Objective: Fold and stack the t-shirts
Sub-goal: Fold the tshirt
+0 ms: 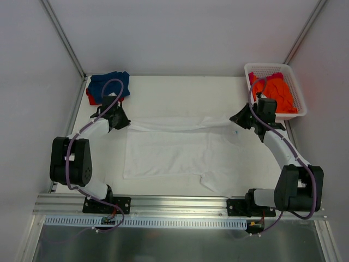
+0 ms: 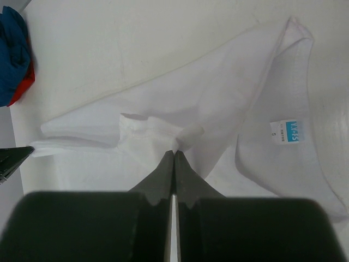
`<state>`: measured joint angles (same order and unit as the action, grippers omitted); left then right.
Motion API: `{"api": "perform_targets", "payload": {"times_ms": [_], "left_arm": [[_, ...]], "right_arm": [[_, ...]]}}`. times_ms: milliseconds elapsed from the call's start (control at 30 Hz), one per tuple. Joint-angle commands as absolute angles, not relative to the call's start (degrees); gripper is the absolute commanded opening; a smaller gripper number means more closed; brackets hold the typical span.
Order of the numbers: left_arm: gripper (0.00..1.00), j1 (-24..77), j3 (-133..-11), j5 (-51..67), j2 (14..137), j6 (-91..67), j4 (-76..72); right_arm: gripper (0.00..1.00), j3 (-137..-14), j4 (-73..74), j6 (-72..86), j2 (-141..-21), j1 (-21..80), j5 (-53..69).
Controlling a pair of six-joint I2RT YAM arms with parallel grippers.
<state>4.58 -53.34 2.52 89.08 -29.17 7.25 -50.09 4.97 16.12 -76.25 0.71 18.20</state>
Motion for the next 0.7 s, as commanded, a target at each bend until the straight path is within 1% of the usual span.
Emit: {"api": "perform_targets", "payload": {"times_ms": [0,667], "left_arm": [[0.0,5.36,-52.03,2.64,86.05,-29.71,5.8],[0.0,6.5,-45.0,1.76,81.04,-30.67,5.89]], "right_arm": [[0.0,-48.78,4.39,17.75,-72.86,1.32,16.87],[0.0,-42.19,5.36,19.25,-71.02,4.22,16.79]]}}
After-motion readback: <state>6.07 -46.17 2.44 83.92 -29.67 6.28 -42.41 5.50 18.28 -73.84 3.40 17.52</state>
